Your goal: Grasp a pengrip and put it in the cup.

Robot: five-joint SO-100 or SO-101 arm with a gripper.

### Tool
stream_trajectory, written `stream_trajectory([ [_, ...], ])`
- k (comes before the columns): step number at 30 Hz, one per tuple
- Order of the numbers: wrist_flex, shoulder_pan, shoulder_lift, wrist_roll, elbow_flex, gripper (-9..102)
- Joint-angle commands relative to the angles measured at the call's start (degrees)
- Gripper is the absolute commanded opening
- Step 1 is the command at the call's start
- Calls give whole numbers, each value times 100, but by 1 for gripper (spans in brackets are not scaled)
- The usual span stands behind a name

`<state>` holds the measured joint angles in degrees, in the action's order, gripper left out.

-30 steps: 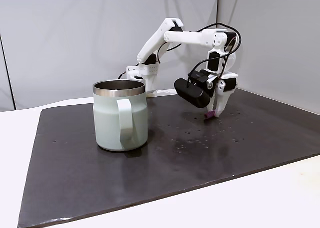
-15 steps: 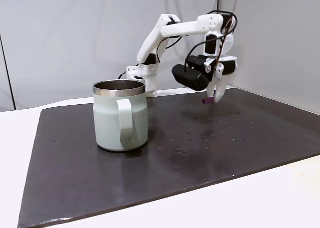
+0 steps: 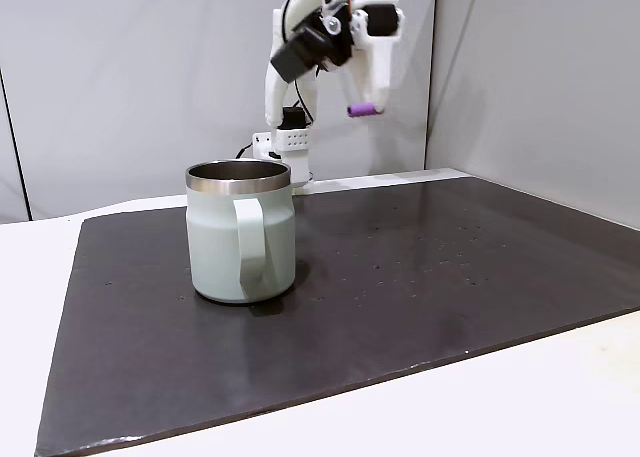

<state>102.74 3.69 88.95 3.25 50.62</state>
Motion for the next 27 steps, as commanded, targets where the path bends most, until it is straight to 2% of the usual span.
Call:
stream_trajectory([
  [1, 9, -703, 729, -343, -44, 0],
  [8, -255, -2083, 712, -1028, -633, 0],
  [13, -387, -2566, -26, -1222, -1450, 0],
  [22, -70, -2646, -2101, -1283, -4122, 0],
  [27, -88, -2452, -2698, -1239, -4816, 0],
])
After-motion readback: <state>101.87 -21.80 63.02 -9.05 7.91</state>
